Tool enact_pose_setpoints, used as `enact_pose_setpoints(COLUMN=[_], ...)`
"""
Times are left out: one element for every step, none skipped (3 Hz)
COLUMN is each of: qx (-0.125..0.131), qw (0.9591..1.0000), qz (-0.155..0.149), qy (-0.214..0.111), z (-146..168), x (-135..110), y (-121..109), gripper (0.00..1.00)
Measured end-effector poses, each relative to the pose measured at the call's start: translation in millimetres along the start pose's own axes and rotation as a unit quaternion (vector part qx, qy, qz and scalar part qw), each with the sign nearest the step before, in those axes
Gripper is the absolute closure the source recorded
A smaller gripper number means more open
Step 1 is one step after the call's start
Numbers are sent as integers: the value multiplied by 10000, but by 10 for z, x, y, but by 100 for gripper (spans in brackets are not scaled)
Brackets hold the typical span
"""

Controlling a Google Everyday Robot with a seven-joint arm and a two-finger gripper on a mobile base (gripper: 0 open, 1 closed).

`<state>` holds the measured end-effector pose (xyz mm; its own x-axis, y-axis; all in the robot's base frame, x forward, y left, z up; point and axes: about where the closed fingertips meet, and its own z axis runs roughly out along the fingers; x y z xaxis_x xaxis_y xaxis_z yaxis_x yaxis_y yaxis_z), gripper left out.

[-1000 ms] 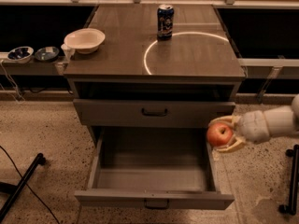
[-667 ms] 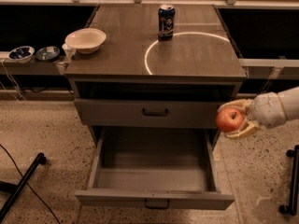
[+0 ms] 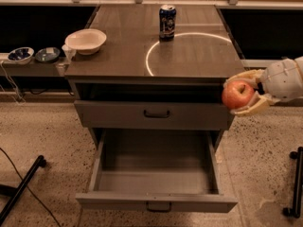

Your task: Pick apple from middle drawer and place on counter

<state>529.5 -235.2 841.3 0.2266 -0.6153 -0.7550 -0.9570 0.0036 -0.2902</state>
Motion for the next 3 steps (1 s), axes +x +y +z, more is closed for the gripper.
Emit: enact_pose_setpoints(qx=[52,-148,-246], qw=[10000,9998,9972], qz=[-18,155,627], qy=[13,-50,-328], z=[5,70,200], x=[-21,-113,-277], y=[-30,-111,-376], gripper=[100,100,100])
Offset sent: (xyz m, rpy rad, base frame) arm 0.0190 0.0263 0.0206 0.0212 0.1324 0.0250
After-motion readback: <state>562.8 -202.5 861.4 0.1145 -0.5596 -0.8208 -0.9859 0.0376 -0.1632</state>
